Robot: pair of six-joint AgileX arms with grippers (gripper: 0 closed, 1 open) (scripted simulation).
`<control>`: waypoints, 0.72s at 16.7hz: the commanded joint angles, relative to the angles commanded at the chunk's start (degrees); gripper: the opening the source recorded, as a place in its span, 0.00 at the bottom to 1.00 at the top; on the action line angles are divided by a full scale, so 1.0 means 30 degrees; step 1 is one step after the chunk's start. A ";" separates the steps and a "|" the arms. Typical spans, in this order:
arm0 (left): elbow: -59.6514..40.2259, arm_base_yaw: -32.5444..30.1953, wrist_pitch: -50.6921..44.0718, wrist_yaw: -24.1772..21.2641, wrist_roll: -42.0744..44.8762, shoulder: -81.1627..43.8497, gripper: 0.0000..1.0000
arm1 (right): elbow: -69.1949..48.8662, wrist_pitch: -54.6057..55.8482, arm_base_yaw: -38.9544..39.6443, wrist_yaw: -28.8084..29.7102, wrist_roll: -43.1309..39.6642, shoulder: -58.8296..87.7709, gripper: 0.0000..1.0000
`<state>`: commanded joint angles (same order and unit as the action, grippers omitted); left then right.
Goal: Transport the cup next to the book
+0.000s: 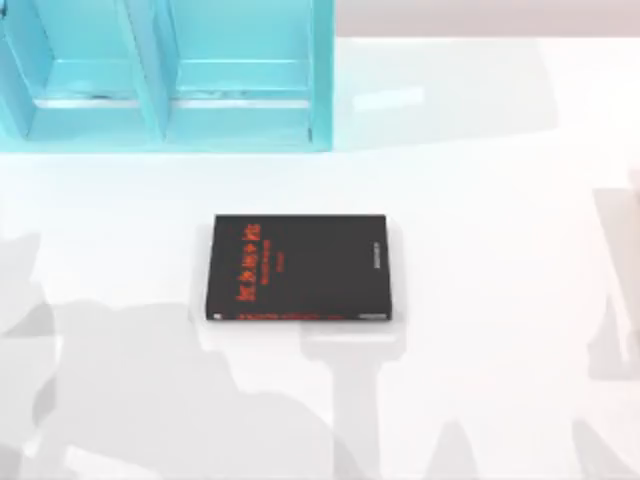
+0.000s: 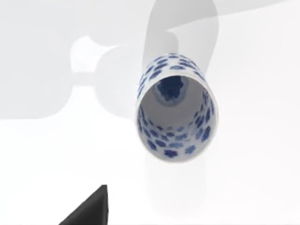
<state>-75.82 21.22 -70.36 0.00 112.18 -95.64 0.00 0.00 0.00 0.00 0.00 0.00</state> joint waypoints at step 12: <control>0.2935 0.0017 0.4397 0.0011 0.0128 -0.1207 1.00 | 0.0000 0.0000 0.0000 0.0000 0.0000 0.0000 1.00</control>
<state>-67.01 21.27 -57.17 0.03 112.57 -99.26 0.00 0.00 0.00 0.00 0.00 0.00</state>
